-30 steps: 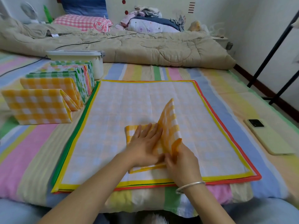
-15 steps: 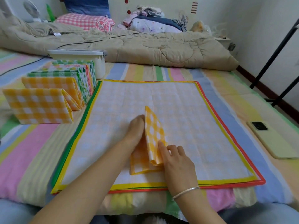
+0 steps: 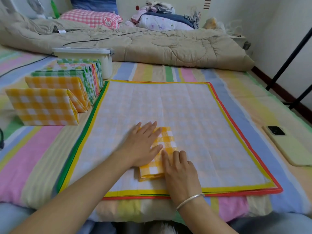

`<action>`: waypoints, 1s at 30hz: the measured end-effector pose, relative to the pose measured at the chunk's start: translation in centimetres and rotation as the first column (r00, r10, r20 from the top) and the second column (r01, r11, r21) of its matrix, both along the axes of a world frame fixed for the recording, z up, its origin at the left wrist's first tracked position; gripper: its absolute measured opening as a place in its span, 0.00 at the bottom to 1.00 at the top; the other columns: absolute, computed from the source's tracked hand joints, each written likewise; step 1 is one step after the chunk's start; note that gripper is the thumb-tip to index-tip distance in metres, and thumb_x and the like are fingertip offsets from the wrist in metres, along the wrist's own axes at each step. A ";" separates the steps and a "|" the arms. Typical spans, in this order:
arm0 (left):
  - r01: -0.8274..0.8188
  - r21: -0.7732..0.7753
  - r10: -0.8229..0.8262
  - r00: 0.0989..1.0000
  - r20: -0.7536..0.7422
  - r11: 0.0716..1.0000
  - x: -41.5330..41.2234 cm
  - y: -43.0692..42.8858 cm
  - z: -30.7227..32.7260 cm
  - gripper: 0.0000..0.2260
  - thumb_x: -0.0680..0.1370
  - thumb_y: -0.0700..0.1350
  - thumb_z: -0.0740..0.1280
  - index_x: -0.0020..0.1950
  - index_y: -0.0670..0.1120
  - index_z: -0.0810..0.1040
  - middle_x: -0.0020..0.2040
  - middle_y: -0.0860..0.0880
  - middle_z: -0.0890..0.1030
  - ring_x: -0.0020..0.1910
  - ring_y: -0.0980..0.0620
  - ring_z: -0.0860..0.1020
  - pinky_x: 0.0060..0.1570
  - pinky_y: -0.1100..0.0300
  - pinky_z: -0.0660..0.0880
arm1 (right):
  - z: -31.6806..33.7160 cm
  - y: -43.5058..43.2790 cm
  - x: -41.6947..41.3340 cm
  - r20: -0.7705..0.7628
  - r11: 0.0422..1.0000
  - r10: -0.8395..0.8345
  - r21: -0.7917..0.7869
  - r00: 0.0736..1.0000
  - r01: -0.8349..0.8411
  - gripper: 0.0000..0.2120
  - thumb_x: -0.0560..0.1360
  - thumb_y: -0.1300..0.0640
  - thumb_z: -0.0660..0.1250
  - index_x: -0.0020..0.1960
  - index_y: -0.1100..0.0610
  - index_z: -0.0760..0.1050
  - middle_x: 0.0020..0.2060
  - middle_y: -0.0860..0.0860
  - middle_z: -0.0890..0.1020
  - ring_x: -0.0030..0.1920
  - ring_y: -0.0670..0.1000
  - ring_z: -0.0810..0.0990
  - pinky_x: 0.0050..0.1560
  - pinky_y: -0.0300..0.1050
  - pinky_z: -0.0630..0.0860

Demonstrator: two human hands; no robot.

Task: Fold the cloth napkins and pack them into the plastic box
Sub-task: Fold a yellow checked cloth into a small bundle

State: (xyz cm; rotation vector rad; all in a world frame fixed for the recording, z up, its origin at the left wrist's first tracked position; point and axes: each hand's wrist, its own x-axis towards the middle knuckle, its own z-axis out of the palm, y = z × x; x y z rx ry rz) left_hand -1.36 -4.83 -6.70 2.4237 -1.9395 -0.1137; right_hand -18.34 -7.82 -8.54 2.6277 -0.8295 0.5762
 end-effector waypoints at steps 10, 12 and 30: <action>0.031 0.021 -0.032 0.999 0.011 0.999 0.6 0.0 -1.2 0.40 0.72 0.67 0.31 0.82 0.53 0.41 0.82 0.52 0.39 0.80 0.52 0.42 0.78 0.51 0.42 | 1.1 -2.4 -4.2 0.017 0.942 0.312 0.123 0.950 -0.311 0.09 0.64 0.64 0.74 0.41 0.55 0.78 0.47 0.53 0.84 0.37 0.54 0.79 0.23 0.43 0.73; 0.019 0.030 -0.018 1.000 -0.012 0.999 0.4 0.1 -1.2 0.41 0.71 0.69 0.32 0.82 0.52 0.40 0.82 0.51 0.38 0.80 0.52 0.40 0.78 0.50 0.40 | 1.0 -3.2 -4.6 0.039 0.917 0.339 0.208 0.940 -0.340 0.13 0.60 0.63 0.79 0.41 0.55 0.78 0.50 0.52 0.84 0.37 0.54 0.79 0.23 0.45 0.74; -0.001 -0.021 0.003 0.992 0.125 1.000 -0.4 0.5 -2.2 0.39 0.73 0.63 0.32 0.82 0.47 0.42 0.82 0.46 0.41 0.81 0.49 0.40 0.78 0.46 0.39 | 1.2 -7.4 3.8 -0.368 0.811 0.142 0.576 0.919 0.105 0.27 0.82 0.47 0.40 0.79 0.49 0.35 0.78 0.44 0.36 0.77 0.49 0.32 0.75 0.54 0.32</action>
